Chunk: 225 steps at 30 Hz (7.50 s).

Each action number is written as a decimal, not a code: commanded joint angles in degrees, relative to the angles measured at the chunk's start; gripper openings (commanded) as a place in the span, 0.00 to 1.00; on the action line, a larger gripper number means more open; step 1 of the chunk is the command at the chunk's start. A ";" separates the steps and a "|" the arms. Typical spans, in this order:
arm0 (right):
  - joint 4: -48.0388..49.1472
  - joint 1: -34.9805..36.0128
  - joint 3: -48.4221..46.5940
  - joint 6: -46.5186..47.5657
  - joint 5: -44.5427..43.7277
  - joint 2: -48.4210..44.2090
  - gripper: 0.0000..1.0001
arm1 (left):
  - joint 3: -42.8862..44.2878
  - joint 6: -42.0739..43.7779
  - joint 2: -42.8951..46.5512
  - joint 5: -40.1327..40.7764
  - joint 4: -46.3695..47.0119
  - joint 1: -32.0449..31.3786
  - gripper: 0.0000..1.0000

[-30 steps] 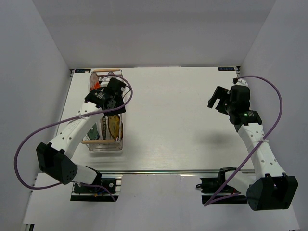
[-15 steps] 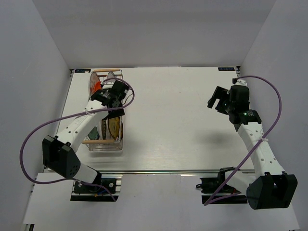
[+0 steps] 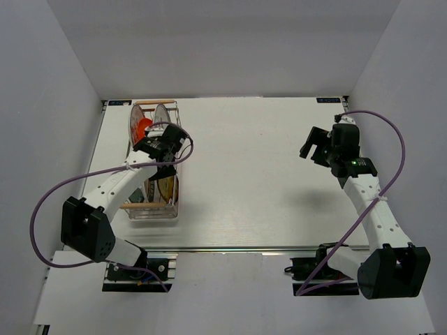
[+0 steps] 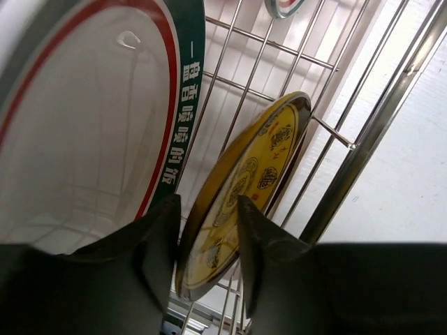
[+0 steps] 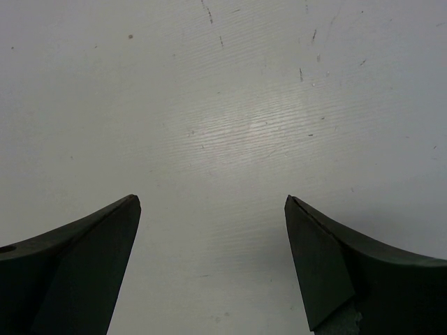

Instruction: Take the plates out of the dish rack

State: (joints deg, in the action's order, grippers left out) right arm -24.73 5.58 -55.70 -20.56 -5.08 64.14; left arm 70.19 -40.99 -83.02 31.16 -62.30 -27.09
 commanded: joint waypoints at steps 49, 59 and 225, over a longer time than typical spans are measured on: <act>9.51 -0.31 -6.79 5.43 26.65 -1.82 0.89 | 16.03 18.75 15.43 -7.04 17.29 0.29 0.00; 25.94 0.39 -2.83 1.13 60.01 -1.65 0.89 | 4.08 22.80 14.31 -53.87 41.10 -0.24 0.00; 26.68 1.35 -1.86 -3.54 59.93 6.51 0.89 | 4.87 18.49 9.73 -62.69 44.37 -0.51 0.00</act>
State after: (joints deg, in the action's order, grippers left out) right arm 2.07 4.64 -54.70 -26.26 54.13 68.01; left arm 75.35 -20.49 -74.37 -22.70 -26.20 -27.31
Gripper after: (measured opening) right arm 0.889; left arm 0.162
